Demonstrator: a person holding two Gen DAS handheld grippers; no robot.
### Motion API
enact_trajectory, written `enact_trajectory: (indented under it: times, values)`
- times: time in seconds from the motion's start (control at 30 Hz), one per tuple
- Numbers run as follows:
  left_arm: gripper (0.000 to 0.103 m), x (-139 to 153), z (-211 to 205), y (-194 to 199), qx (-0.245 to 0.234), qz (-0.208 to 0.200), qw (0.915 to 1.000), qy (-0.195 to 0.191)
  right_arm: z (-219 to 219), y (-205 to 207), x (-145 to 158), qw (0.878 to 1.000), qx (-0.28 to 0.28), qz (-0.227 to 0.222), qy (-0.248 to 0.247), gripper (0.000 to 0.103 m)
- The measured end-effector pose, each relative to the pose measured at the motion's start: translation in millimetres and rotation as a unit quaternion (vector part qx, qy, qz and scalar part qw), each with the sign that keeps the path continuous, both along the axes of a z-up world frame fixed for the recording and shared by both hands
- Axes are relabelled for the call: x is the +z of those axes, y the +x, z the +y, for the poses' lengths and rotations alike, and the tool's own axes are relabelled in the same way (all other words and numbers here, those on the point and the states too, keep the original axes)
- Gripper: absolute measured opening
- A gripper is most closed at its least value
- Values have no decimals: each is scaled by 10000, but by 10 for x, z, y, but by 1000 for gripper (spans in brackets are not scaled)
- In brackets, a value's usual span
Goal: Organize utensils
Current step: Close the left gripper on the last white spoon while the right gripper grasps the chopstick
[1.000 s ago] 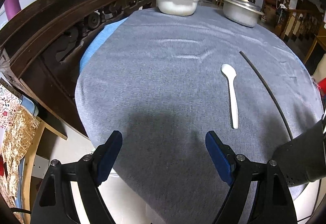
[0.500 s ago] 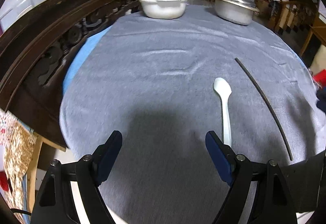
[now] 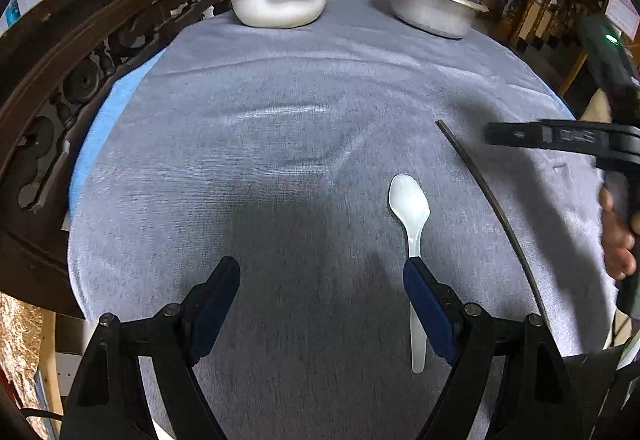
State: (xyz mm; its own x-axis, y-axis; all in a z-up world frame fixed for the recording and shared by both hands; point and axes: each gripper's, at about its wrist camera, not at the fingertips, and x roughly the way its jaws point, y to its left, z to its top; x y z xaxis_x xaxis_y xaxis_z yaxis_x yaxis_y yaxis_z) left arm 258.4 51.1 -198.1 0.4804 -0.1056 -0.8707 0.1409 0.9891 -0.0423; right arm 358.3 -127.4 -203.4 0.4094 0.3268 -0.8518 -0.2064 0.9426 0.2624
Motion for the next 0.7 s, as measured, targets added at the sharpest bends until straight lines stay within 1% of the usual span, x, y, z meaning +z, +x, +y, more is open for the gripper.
enact_trajectory:
  times: [0.03,0.1,0.17,0.2,0.23,0.27,0.33,0.43,0.5,0.57,0.63,0.67,0.7]
  values:
    - [84,4,2,9,-23,18,10000,-22,76,59,-28,9999,73,40,-74,38]
    - [84,9,10,33,-76,31,10000,-29,202,165,-75,9994,150,99,-294,37]
    - [84,15,23,57,-150,31,9999,-53,301,252,-131,9983,180,185,-516,31]
    - [84,21,24,73,-195,34,9998,-68,350,292,-180,9975,207,273,-625,25]
    - [84,20,23,91,-235,48,9997,-94,370,307,-206,9969,192,301,-699,23]
    - [84,19,18,114,-288,81,9994,-146,386,309,-197,9965,188,235,-778,20]
    - [84,12,-7,156,-390,125,9989,-210,403,309,-200,9957,168,234,-876,8]
    - [84,3,-123,224,-636,210,9972,-344,374,263,-202,9952,123,159,-955,7]
    - [81,-7,-218,274,-818,242,9955,-412,274,232,-199,9958,10,148,-906,7]
    - [75,-36,-306,343,-930,315,9943,-415,117,177,-190,9967,-139,196,-771,7]
    - [68,-89,-392,429,-1051,423,9925,-456,-40,124,-197,9968,-288,220,-717,7]
    - [66,-123,-425,477,-1113,488,9914,-487,-128,93,-198,9969,-351,242,-658,7]
    - [61,-168,-446,528,-1103,563,9913,-449,-211,58,-201,9969,-416,274,-606,7]
